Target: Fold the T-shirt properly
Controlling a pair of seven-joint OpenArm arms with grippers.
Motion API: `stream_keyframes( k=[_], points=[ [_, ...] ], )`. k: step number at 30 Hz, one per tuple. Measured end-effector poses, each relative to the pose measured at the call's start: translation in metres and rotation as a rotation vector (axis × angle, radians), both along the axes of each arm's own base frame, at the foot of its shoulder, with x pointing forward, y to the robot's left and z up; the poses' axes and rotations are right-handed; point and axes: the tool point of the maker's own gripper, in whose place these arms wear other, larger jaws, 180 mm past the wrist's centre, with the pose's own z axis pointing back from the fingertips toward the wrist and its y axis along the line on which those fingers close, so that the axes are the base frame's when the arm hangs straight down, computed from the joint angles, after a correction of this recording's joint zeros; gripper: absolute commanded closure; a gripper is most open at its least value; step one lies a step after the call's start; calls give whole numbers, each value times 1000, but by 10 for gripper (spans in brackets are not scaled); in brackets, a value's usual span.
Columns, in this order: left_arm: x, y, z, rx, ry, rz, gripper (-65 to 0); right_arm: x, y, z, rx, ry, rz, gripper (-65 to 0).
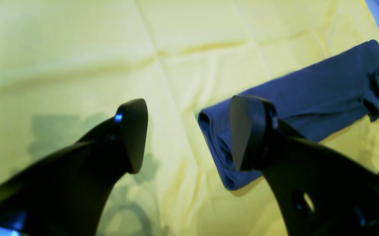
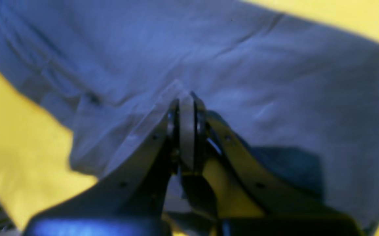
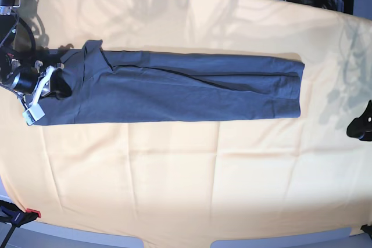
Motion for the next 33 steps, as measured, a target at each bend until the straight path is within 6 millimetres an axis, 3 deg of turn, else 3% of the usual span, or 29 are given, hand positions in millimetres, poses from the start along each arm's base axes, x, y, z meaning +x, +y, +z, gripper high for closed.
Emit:
stream_keyframes(
  k=[9, 19, 22, 25, 27, 31, 33],
  points=[
    [0, 0, 0, 0, -1, 0, -411, 28, -45, 3, -166, -59, -221, 0],
    [0, -1, 2, -10, -6, -4, -411, 32, -46, 2, -163, -75, -255, 0],
    [0, -1, 2, -10, -6, -4, -411, 31, -54, -7, -224, -61, -295, -10],
    [0, -1, 2, -10, -5, -4, -411, 29, -53, -14, -252, -49, -302, -320],
    [0, -1, 2, -10, -5, -3, -411, 30, -56, -14, -276, -50, -304, -454],
    [0, -1, 2, -9, -4, -4, -411, 43, -82, 3, -361, -63, -397, -460],
    [0, -1, 2, -9, -5, -4, -411, 54, -81, 24, -335, -122, -400, -412]
  ],
)
